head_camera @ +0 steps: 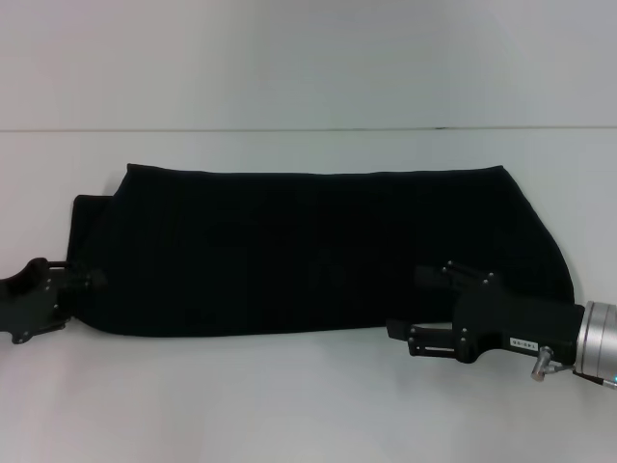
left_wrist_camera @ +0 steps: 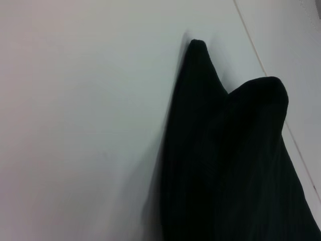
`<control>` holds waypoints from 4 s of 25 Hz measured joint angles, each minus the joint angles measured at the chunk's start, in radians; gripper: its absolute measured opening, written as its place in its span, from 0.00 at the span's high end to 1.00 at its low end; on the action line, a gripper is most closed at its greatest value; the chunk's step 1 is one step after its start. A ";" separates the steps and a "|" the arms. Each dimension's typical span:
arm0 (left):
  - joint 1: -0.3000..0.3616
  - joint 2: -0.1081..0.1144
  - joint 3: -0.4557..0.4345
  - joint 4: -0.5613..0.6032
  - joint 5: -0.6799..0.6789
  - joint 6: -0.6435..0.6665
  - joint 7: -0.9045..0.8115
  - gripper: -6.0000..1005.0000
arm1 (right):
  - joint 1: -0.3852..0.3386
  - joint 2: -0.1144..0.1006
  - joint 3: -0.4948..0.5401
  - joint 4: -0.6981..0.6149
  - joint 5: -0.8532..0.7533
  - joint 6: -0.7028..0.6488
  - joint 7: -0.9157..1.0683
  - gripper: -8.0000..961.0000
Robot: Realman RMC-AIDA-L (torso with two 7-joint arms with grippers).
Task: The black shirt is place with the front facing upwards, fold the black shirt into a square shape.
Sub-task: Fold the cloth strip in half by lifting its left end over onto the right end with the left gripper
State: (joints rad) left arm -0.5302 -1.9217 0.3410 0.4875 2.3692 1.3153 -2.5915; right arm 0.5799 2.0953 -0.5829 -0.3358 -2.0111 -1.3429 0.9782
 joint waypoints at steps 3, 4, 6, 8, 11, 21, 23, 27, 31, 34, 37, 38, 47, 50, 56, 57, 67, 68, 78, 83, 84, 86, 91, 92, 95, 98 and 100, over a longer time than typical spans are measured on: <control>-0.003 -0.002 0.003 0.002 0.002 -0.003 0.005 0.34 | 0.000 0.000 -0.004 0.000 0.000 0.000 0.000 0.01; -0.004 -0.002 0.003 0.003 0.003 -0.003 0.005 0.38 | 0.000 0.000 -0.007 0.000 -0.001 0.001 0.000 0.01; -0.005 -0.004 0.004 0.004 0.003 -0.006 0.005 0.47 | 0.000 -0.001 -0.014 0.000 -0.008 0.001 -0.002 0.01; -0.005 -0.005 0.004 0.006 0.003 -0.010 0.004 0.55 | 0.000 -0.002 -0.028 -0.001 -0.012 0.000 -0.007 0.01; -0.005 -0.005 0.004 0.008 0.001 -0.013 0.006 0.67 | 0.000 -0.003 -0.070 -0.006 -0.013 -0.005 -0.012 0.01; -0.006 -0.007 -0.009 0.010 -0.008 -0.035 0.028 0.96 | 0.000 -0.003 -0.079 -0.008 -0.008 0.001 -0.019 0.01; -0.004 -0.006 -0.015 0.014 -0.012 -0.047 0.036 0.96 | 0.000 -0.003 -0.074 -0.008 -0.006 0.001 -0.016 0.01; 0.010 0.002 -0.024 0.034 -0.037 -0.072 0.048 0.95 | -0.003 -0.003 -0.055 -0.009 -0.005 0.002 -0.012 0.02; 0.033 0.018 -0.063 0.059 -0.061 -0.094 0.053 0.94 | -0.012 -0.003 -0.026 -0.008 -0.005 0.002 -0.011 0.02; 0.044 0.031 -0.126 0.066 -0.061 -0.101 0.063 0.94 | -0.018 -0.004 -0.012 -0.005 -0.005 0.001 -0.010 0.02; 0.052 0.038 -0.173 0.068 -0.067 -0.102 0.071 0.93 | -0.025 -0.004 -0.006 -0.005 -0.004 0.002 -0.009 0.02; 0.053 0.038 -0.179 0.068 -0.071 -0.100 0.074 0.93 | -0.026 -0.005 -0.003 -0.004 -0.004 0.002 -0.009 0.02; 0.006 0.030 -0.173 0.063 -0.235 0.055 0.109 0.92 | -0.040 -0.005 0.032 -0.003 -0.005 0.000 -0.009 0.02; -0.056 0.012 -0.166 0.061 -0.274 0.100 0.124 0.91 | -0.049 -0.006 0.047 -0.003 -0.005 -0.004 -0.009 0.02; -0.222 -0.044 -0.127 0.023 -0.306 0.122 0.171 0.90 | -0.072 -0.008 0.082 -0.006 -0.005 -0.006 -0.007 0.02; -0.254 -0.055 -0.115 0.014 -0.307 0.120 0.180 0.90 | -0.077 -0.008 0.088 -0.007 -0.005 -0.006 -0.007 0.02; -0.376 -0.238 0.104 -0.051 -0.309 0.016 0.261 0.88 | -0.110 -0.009 0.141 -0.004 -0.005 0.000 -0.007 0.01; -0.373 -0.244 0.118 -0.080 -0.309 0.005 0.276 0.88 | -0.110 -0.008 0.142 -0.003 -0.005 0.005 -0.007 0.01; -0.313 -0.246 0.129 -0.303 -0.307 -0.064 0.386 0.86 | -0.101 -0.001 0.180 0.016 -0.004 0.059 -0.007 0.02; -0.309 -0.246 0.129 -0.302 -0.309 -0.064 0.397 0.86 | -0.065 0.000 0.215 0.045 0.019 0.123 -0.013 0.02; -0.310 -0.246 0.129 -0.302 -0.309 -0.063 0.399 0.85 | -0.054 0.001 0.217 0.050 0.034 0.140 -0.017 0.02; -0.312 -0.246 0.129 -0.302 -0.309 -0.063 0.404 0.85 | -0.028 0.001 0.218 0.061 0.069 0.176 -0.030 0.02; -0.314 -0.246 0.129 -0.306 -0.309 -0.064 0.415 0.84 | 0.069 0.002 0.212 0.100 0.101 0.288 -0.046 0.02; -0.313 -0.246 0.129 -0.306 -0.309 -0.062 0.417 0.84 | 0.086 0.002 0.212 0.109 0.101 0.308 -0.046 0.02; -0.306 -0.248 0.130 -0.307 -0.309 -0.061 0.420 0.84 | 0.141 0.003 0.215 0.144 0.101 0.374 -0.047 0.02; -0.299 -0.249 0.130 -0.309 -0.306 -0.060 0.427 0.83 | 0.173 0.005 0.220 0.162 0.108 0.398 -0.047 0.02; -0.298 -0.249 0.131 -0.314 -0.302 -0.060 0.432 0.83 | 0.184 0.005 0.220 0.166 0.130 0.402 -0.047 0.02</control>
State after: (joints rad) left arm -0.8287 -2.1705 0.4723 0.1735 2.0668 1.2552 -2.1598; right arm 0.7642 2.1005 -0.3630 -0.1702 -1.8809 -0.9410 0.9312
